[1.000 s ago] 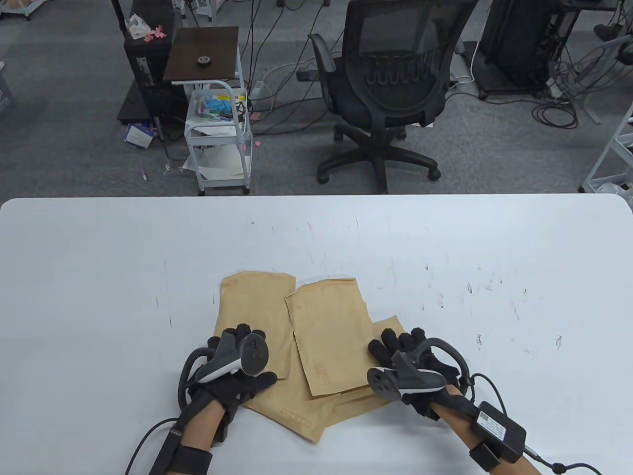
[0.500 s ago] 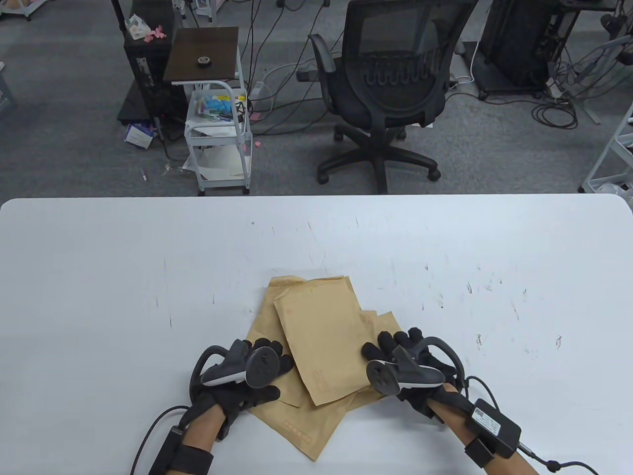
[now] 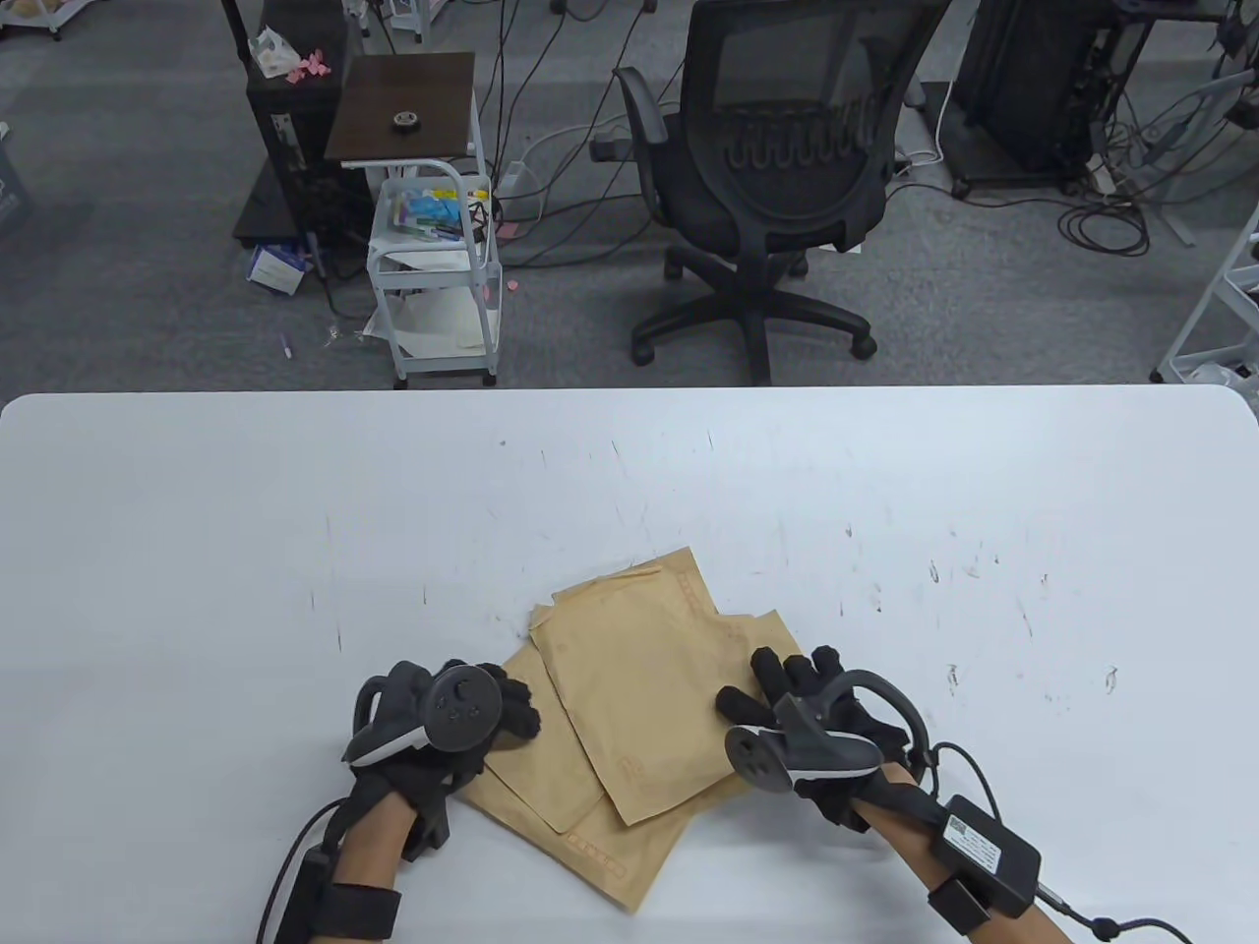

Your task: Push scattered envelopes inward from both sides into a neat stack

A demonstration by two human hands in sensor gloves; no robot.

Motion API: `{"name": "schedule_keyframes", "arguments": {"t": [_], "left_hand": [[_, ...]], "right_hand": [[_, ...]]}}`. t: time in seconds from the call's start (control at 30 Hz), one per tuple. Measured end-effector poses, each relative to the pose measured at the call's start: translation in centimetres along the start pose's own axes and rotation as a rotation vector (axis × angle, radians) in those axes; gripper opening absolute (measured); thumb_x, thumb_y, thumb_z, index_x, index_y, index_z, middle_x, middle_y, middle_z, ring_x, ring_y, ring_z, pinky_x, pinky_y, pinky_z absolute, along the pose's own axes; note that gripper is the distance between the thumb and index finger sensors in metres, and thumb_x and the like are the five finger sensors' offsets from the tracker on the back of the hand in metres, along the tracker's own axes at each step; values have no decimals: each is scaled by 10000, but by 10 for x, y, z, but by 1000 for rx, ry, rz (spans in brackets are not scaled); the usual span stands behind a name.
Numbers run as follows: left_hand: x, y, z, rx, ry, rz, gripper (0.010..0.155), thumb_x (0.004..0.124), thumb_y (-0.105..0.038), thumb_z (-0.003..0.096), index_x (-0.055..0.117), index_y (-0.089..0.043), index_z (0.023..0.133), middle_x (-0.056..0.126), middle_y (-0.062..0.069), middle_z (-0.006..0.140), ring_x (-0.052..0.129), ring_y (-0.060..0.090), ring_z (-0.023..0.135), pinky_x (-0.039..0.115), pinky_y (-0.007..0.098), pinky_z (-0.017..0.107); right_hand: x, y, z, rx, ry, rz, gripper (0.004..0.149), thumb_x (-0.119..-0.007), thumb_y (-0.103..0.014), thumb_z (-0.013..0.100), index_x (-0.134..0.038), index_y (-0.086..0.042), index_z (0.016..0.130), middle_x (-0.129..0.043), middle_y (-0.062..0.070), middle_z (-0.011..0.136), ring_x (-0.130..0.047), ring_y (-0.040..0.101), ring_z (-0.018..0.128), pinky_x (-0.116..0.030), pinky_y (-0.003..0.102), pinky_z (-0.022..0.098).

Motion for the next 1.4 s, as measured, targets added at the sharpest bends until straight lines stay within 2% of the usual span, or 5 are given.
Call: {"name": "schedule_keyframes", "arguments": {"t": [0.1,0.23,0.7,1.03,1.4], "left_hand": [[-20,-8,-12,-10,-55,60,532,708,-365,472,692,-298,999,681,55,1104,654,393,1049,522,611,778],[26,-73,-12,210,497,-202,1074,761,-588,418,17,-208,1093,-111,134,1137,-57,467,1066,71,698,746],[80,-93,0,293,498,31,863,690,-500,416,163,-329,1077,81,22,1166,97,334,1107,249,630,796],[73,-94,-1,217,534,139,990,687,-586,423,13,-240,1061,-31,118,1145,36,419,1087,188,679,773],[86,-97,1,258,510,68,886,610,-563,429,121,-260,1102,31,106,1158,68,419,1089,202,671,779]], "right_hand": [[19,12,-4,-36,-4,52,630,-655,-250,501,-426,-188,1085,-424,319,1150,-603,543,967,-434,737,687],[45,28,13,-49,9,259,757,-624,-451,496,-405,-74,1115,-398,378,1153,-566,584,978,-417,762,682],[10,23,63,43,-218,63,669,-695,-304,486,-350,-332,1058,-258,222,1178,-462,518,1037,-390,737,693],[4,120,81,-332,-217,639,785,-599,-430,516,-360,46,1092,-449,391,1124,-544,607,964,-377,766,665],[6,39,134,-279,-312,271,736,-522,-436,523,-393,37,1072,-571,361,1013,-650,559,840,-402,749,659]]}}
Point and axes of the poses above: the tracker on the back of each hand, its own y axis roughly to the little-finger side, its own z axis roughly from the wrist to the fingertips, x = y × z, the point moved 5 cm from there along z, roughly from the wrist to the fingertips
